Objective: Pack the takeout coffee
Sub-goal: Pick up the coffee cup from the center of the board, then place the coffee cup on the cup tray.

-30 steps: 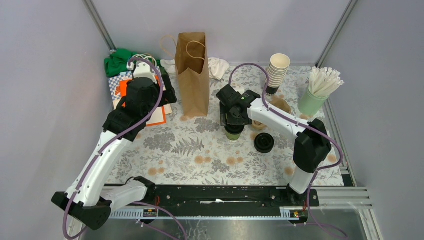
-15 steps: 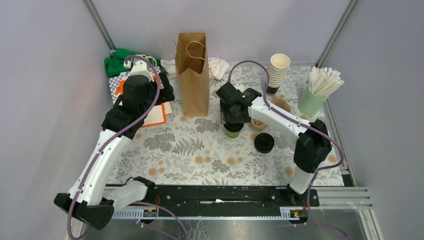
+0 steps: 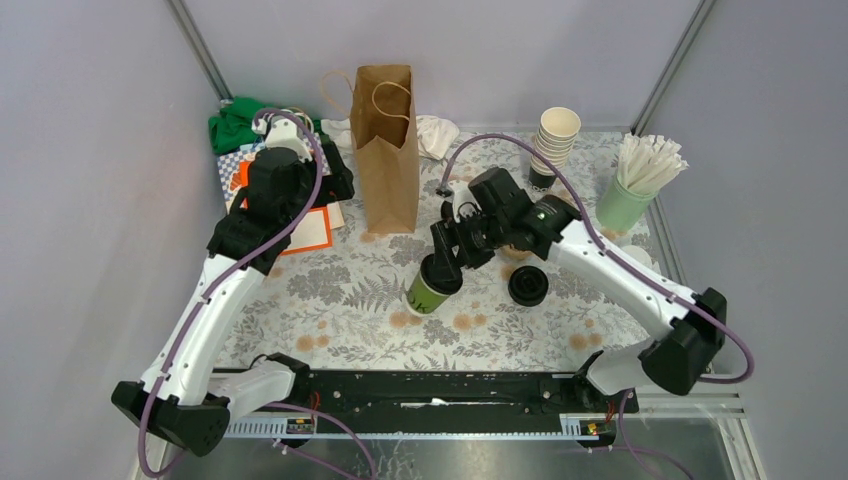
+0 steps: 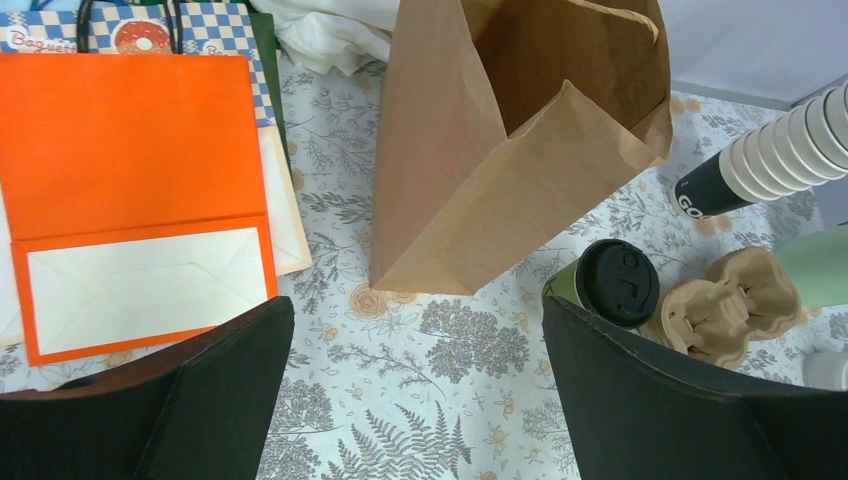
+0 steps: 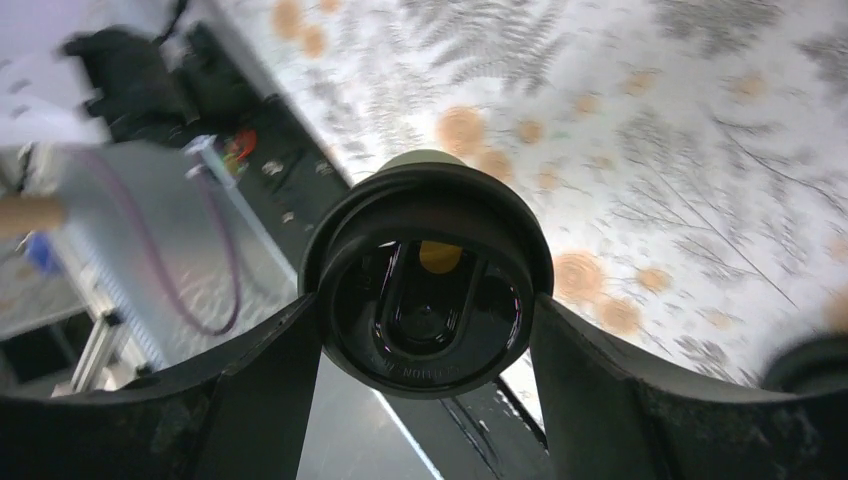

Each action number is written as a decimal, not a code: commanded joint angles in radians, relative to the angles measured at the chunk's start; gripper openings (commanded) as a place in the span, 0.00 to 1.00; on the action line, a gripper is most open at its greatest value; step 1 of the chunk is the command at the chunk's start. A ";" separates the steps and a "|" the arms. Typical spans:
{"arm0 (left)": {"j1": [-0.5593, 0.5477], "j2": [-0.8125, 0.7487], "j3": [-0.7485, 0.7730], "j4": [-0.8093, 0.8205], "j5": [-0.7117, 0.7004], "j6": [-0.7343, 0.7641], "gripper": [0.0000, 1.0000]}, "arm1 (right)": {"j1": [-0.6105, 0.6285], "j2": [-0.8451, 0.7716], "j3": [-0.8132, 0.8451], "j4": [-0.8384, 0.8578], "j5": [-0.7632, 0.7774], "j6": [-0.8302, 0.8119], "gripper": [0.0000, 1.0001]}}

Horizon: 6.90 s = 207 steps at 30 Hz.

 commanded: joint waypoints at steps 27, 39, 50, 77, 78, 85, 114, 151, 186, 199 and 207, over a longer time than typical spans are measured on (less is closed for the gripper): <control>0.092 0.161 0.233 0.064 0.097 -0.014 0.98 | 0.007 0.057 0.082 -0.193 0.472 0.016 0.48; 0.111 0.499 0.621 -0.036 0.038 0.024 0.75 | 0.006 -0.011 0.082 -0.165 0.525 0.061 0.48; 0.111 0.666 0.762 -0.097 -0.017 0.022 0.70 | 0.006 -0.107 0.108 -0.131 0.608 0.071 0.47; 0.091 0.626 0.713 -0.183 0.110 -0.084 0.00 | 0.005 -0.044 0.627 -0.295 0.659 0.147 0.42; 0.085 0.603 0.700 -0.190 0.113 -0.093 0.00 | 0.005 -0.032 0.654 -0.297 0.653 0.152 0.41; 0.047 0.439 0.559 -0.231 0.141 -0.165 0.00 | 0.007 0.061 0.813 -0.280 0.542 0.191 0.40; -0.282 0.087 0.072 -0.043 -0.066 -0.667 0.00 | 0.104 0.293 1.044 -0.435 0.580 0.304 0.37; -0.377 0.042 0.031 -0.058 -0.136 -0.728 0.00 | 0.212 0.482 1.003 -0.506 0.828 0.286 0.33; -0.457 -0.020 -0.082 -0.015 -0.229 -0.855 0.01 | 0.158 0.523 0.743 -0.507 0.665 0.336 0.33; -0.462 -0.021 -0.086 -0.015 -0.237 -0.841 0.02 | 0.146 0.556 0.694 -0.512 0.603 0.332 0.32; -0.462 -0.027 -0.106 -0.009 -0.246 -0.835 0.07 | 0.140 0.575 0.754 -0.602 0.577 0.321 0.33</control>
